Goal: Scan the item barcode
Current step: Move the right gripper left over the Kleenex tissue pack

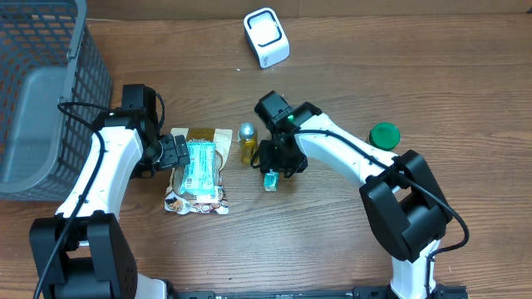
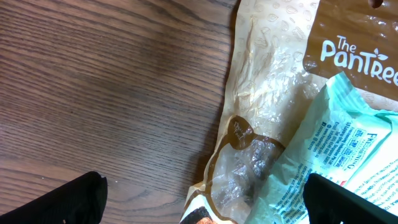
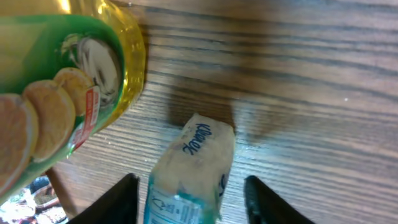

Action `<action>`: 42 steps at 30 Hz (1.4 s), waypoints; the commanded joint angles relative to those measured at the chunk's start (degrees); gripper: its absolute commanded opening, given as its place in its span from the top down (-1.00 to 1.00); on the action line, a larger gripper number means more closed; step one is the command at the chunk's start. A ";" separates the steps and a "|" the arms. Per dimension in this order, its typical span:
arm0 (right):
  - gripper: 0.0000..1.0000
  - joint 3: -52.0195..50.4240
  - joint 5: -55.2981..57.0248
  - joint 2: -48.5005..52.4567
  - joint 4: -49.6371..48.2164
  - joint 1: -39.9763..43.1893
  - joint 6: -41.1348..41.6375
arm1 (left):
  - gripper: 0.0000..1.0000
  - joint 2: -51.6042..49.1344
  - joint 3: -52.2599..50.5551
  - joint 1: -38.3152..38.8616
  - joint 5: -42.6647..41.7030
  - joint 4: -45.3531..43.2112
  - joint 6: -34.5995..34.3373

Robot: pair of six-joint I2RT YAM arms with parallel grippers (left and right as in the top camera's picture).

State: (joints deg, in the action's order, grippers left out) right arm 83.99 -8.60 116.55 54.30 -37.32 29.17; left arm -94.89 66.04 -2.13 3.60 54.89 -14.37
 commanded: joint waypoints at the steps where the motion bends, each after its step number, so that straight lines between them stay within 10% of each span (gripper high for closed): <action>1: 0.11 -0.48 3.82 -1.57 -0.24 -1.25 1.09 | -0.99 -0.24 0.87 0.13 -0.44 0.11 0.66; 7: 0.30 -0.48 5.03 -1.57 -0.26 -1.36 1.11 | -0.99 -0.24 0.87 0.17 -0.46 0.09 0.66; 17: 0.08 -3.80 5.11 -1.57 -4.09 -1.46 3.89 | -0.99 -0.24 0.87 0.17 -0.46 0.11 0.66; 26: 0.66 -3.39 9.05 -1.60 -3.04 -0.42 3.54 | -0.99 -0.24 0.87 0.17 -0.46 0.11 0.66; 42: 0.54 -0.35 13.70 -4.46 1.44 6.91 0.59 | -0.99 -0.24 0.87 0.17 -0.46 0.11 0.66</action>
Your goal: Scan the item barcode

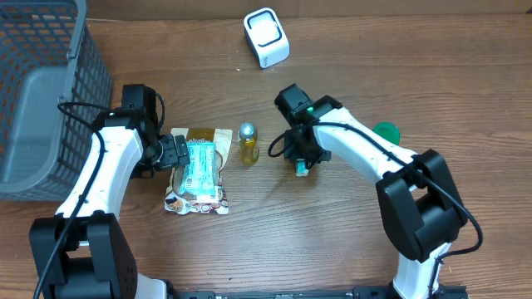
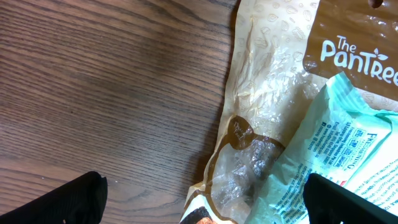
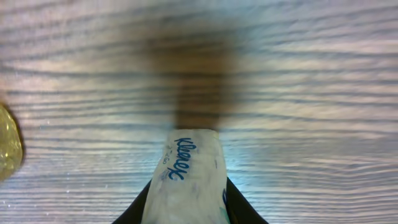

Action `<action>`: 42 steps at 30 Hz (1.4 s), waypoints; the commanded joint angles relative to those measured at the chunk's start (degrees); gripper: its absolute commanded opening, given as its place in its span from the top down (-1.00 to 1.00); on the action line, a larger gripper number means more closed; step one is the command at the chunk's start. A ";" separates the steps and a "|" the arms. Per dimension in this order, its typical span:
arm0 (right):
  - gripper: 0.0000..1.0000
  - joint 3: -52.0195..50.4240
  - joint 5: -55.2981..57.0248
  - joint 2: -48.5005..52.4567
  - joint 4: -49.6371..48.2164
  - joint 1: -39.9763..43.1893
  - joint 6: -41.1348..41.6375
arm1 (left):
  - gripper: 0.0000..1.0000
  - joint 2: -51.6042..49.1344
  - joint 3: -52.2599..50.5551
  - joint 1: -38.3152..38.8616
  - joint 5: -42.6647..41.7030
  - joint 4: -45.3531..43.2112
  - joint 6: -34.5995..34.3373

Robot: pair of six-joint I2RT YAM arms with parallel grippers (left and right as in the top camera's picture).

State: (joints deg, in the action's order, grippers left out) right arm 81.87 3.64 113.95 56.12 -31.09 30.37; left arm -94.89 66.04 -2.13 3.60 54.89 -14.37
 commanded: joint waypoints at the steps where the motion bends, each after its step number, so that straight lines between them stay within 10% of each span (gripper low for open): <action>1: 0.53 1.77 1.46 -1.86 -0.52 0.85 -0.63 | -0.99 -0.24 0.87 0.17 -0.46 0.11 0.66; 20: 0.42 -1.05 1.49 -1.75 -2.67 0.85 -0.63 | -0.99 -0.24 0.87 0.17 -0.46 0.11 0.66; 27: -0.05 -0.85 1.46 -1.77 -5.25 0.94 -2.58 | -0.99 -0.24 0.87 0.17 -0.46 0.11 0.66; 42: 0.13 4.35 1.44 -1.97 -4.76 7.23 -3.61 | -0.99 -0.24 0.87 0.17 -0.46 0.11 0.66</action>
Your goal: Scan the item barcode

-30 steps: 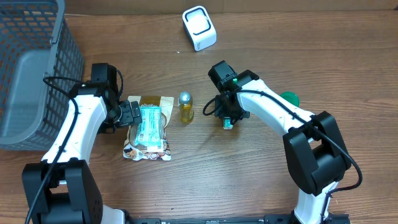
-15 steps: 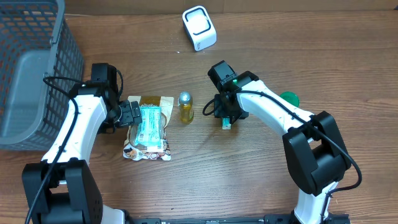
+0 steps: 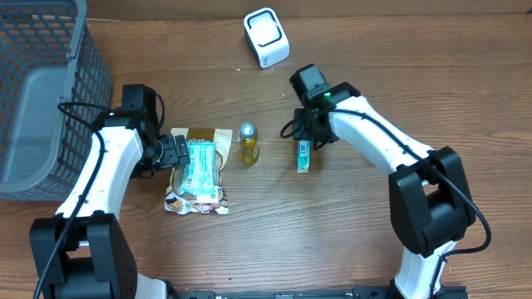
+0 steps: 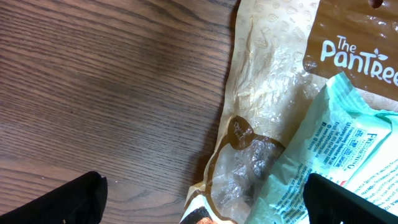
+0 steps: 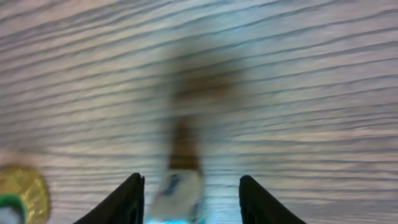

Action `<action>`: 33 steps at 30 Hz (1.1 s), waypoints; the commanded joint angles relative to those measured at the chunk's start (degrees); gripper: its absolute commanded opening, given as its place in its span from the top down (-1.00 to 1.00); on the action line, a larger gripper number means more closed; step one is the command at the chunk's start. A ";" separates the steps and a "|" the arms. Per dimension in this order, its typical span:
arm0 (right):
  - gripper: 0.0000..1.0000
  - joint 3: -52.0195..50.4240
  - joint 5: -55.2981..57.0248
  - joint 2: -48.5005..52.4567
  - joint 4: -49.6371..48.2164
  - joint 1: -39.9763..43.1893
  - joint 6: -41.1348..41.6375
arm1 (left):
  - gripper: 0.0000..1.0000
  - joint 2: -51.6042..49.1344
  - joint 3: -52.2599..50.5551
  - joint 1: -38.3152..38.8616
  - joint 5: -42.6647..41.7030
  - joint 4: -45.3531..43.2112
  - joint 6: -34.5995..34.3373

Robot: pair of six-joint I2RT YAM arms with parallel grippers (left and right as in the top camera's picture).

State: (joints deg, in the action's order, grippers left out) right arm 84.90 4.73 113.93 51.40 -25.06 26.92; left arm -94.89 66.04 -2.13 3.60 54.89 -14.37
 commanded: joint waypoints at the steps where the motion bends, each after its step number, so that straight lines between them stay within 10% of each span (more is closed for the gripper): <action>1: 0.16 1.31 0.35 -1.95 0.22 1.66 -0.17 | -0.99 -0.24 0.87 0.17 -0.46 0.11 0.66; 11: 0.93 0.52 0.33 -1.84 6.99 2.32 -0.15 | -0.99 -0.24 0.87 0.17 -0.46 0.11 0.66; 33: 0.93 0.50 -12.55 -1.84 10.64 2.19 -4.70 | -0.99 -0.24 0.87 0.17 -0.46 0.11 0.66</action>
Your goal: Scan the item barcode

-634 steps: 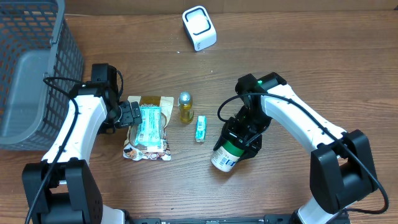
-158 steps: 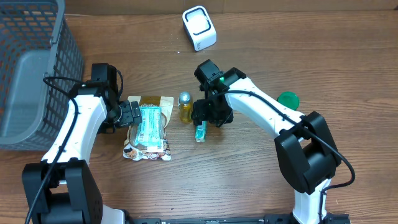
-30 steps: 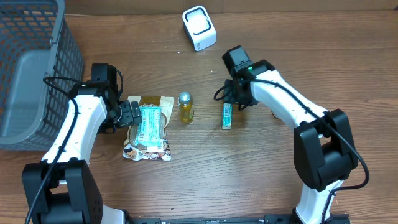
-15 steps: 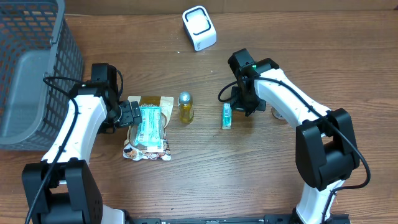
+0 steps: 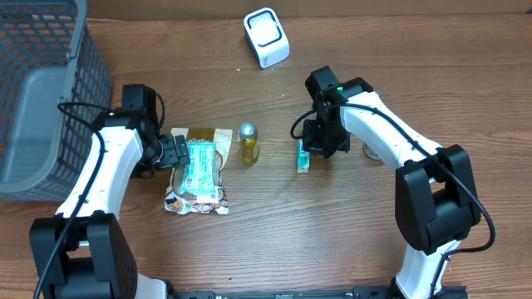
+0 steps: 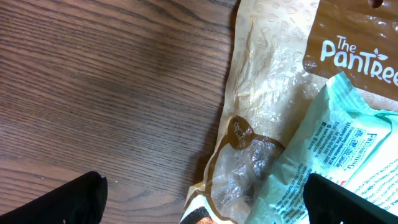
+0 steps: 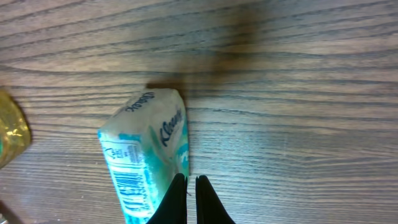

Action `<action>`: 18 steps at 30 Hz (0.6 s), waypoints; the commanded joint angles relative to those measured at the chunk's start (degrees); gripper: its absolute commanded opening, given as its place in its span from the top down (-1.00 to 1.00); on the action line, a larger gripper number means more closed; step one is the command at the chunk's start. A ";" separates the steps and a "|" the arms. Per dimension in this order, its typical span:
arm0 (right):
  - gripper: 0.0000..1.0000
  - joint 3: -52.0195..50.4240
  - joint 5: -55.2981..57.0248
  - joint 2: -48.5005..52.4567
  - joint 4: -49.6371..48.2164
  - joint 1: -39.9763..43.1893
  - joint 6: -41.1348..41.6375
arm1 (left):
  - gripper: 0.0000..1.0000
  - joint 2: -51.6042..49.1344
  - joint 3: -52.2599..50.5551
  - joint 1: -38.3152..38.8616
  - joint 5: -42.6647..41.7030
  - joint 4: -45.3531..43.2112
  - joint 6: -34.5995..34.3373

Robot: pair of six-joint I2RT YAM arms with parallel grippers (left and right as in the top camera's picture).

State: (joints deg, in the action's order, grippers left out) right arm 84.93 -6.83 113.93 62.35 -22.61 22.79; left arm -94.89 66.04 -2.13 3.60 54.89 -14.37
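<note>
The item is a teal and white Kleenex tissue pack [image 5: 303,155] lying on the table, its barcode [image 7: 129,186] facing up in the right wrist view. My right gripper [image 5: 321,145] is shut, its tips [image 7: 188,196] against the right edge of the tissue pack [image 7: 144,155], with only a sliver of wood showing between them. The white scanner [image 5: 266,37] stands at the back of the table, well apart from the pack. My left gripper [image 5: 176,154] is open over the brown snack bag [image 6: 273,93], touching nothing.
A yellow bottle with a silver cap [image 5: 248,143] stands left of the tissue pack. A teal wipes pack [image 5: 198,164] lies on the snack bag [image 5: 199,195]. A grey wire basket [image 5: 41,91] fills the far left.
My right gripper was open above the tissue pack; now it is shut and sits lower, against the pack's right side. The pack and the left arm have not moved.
My right gripper first held the tissue pack just right of the yellow bottle, then held it farther right. Later the pack lay on the table with the gripper open above it. Now the gripper is shut beside the pack. The left arm stayed still throughout.
</note>
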 commanded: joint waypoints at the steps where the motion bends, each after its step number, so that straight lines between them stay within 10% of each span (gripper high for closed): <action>1: 0.93 0.48 -0.98 -1.84 -0.31 -0.26 -0.57 | -0.99 -0.24 0.87 0.17 -0.46 0.09 0.66; 18: 0.93 0.48 -4.42 -1.84 -0.28 -2.51 -0.68 | -0.99 -0.24 0.87 0.17 -0.46 0.11 0.66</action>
State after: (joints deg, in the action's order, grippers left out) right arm 84.93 -10.26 113.93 62.35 -24.10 22.46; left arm -94.89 66.04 -2.13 3.60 54.89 -14.37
